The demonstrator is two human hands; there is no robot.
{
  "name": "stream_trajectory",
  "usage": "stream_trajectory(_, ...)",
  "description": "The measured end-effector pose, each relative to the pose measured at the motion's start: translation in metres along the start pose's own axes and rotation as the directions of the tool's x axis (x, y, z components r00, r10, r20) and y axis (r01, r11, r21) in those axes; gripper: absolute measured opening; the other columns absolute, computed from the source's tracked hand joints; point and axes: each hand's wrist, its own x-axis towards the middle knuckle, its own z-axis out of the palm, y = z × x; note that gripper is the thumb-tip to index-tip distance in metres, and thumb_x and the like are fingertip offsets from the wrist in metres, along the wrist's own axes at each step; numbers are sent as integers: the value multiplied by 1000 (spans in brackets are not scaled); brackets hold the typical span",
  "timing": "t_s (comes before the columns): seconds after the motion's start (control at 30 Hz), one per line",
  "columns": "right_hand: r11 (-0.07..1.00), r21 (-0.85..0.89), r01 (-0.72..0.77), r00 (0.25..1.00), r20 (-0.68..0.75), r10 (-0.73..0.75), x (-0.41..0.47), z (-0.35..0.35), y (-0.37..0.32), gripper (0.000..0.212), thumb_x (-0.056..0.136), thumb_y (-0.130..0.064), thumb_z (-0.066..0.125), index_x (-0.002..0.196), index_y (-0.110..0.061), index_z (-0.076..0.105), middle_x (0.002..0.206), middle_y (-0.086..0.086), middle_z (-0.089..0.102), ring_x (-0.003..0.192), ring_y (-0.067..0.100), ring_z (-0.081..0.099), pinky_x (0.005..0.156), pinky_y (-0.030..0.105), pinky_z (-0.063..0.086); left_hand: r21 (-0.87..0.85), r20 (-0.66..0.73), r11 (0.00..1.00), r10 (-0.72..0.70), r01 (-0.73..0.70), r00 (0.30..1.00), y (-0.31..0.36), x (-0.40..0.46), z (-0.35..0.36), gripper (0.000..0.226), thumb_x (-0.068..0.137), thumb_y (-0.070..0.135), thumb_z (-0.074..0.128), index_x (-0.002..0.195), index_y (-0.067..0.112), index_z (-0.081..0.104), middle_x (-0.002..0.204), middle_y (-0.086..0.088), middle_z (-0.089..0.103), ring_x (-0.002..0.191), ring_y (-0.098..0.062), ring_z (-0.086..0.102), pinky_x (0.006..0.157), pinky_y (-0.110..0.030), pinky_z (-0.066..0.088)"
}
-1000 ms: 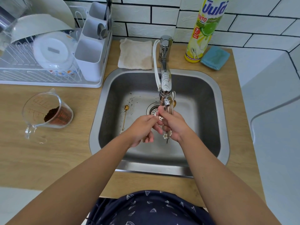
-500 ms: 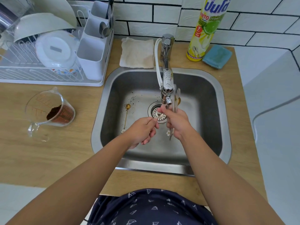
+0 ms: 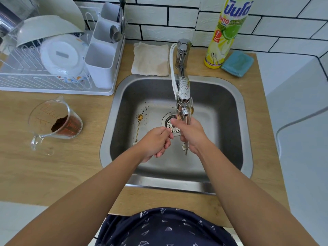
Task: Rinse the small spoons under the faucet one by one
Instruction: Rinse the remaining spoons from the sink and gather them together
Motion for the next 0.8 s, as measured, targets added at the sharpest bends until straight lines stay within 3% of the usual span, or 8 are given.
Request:
stream_trajectory(0.1, 999, -41, 6, 1000, 2, -5, 0, 0, 5, 11, 88, -26, 80, 92, -20, 71, 57, -16, 61, 43, 5, 35, 42, 22, 32, -40, 30, 999, -21, 22, 999, 2, -3, 0, 33, 109, 31, 34, 96, 8, 54, 60, -2, 52, 31, -10, 33, 34, -20, 25)
stream_trajectory(0.27, 967, 250, -46, 996, 89, 25, 6, 0, 5, 23, 105, -22, 57, 100, -21, 79, 89, 8, 66, 42, 5, 24, 41, 21, 26, -401, 180, 906, -67, 136, 981, 2, -3, -9, 26, 108, 26, 40, 91, 12, 54, 54, 3, 40, 26, -4, 25, 30, -12, 17)
stream_trajectory(0.37, 949, 315, -24, 991, 131, -18, 5, 0, 8, 14, 104, -18, 60, 109, -11, 70, 77, -2, 73, 42, 4, 25, 38, 18, 26, -577, 300, 777, -83, 250, 950, -1, -7, -18, 28, 106, 29, 45, 87, 14, 58, 50, 6, 36, 25, -1, 28, 27, -12, 16)
stream_trajectory(0.43, 977, 213, 16, 998, 53, -28, 3, -2, 10, 14, 102, -22, 65, 94, -14, 72, 64, -5, 69, 41, 5, 26, 39, 19, 27, -486, 287, 844, -91, 227, 953, -3, -10, -21, 28, 106, 32, 46, 91, 12, 61, 53, 4, 40, 30, -6, 33, 31, -15, 24)
stream_trajectory(0.5, 991, 129, 32, 998, -63, -24, 3, -1, 11, 19, 102, -28, 63, 91, -16, 72, 69, 1, 75, 39, 5, 30, 39, 20, 28, -136, 192, 985, -81, 109, 978, -4, -11, -19, 31, 107, 35, 45, 98, 11, 64, 61, 2, 50, 41, -13, 47, 41, -21, 38)
stream_trajectory(0.57, 995, 91, 44, 990, -137, -31, 5, 0, 12, 23, 104, -32, 59, 91, -18, 72, 81, 7, 80, 38, 5, 33, 39, 20, 29, 146, 111, 989, -35, 18, 993, -3, -8, -16, 32, 107, 33, 42, 102, 10, 64, 65, 1, 55, 46, -16, 55, 45, -24, 45)
stream_trajectory(0.73, 997, 75, 15, 997, 68, -21, -3, -2, 18, 8, 96, -27, 72, 97, -23, 79, 73, 0, 63, 43, 6, 32, 42, 22, 31, 251, 17, 964, 82, -84, 996, -1, -2, -12, 28, 107, 23, 38, 97, 13, 62, 59, 6, 59, 36, -17, 51, 37, -24, 39)
stream_trajectory(0.8, 999, 51, 16, 995, 95, -20, -4, -4, 18, 28, 86, -21, 82, 110, -16, 69, 67, -6, 54, 45, 6, 34, 41, 22, 32, 268, 26, 958, 97, -100, 995, -5, -3, -11, 27, 107, 24, 38, 97, 15, 62, 60, 6, 61, 34, -16, 48, 35, -23, 37)
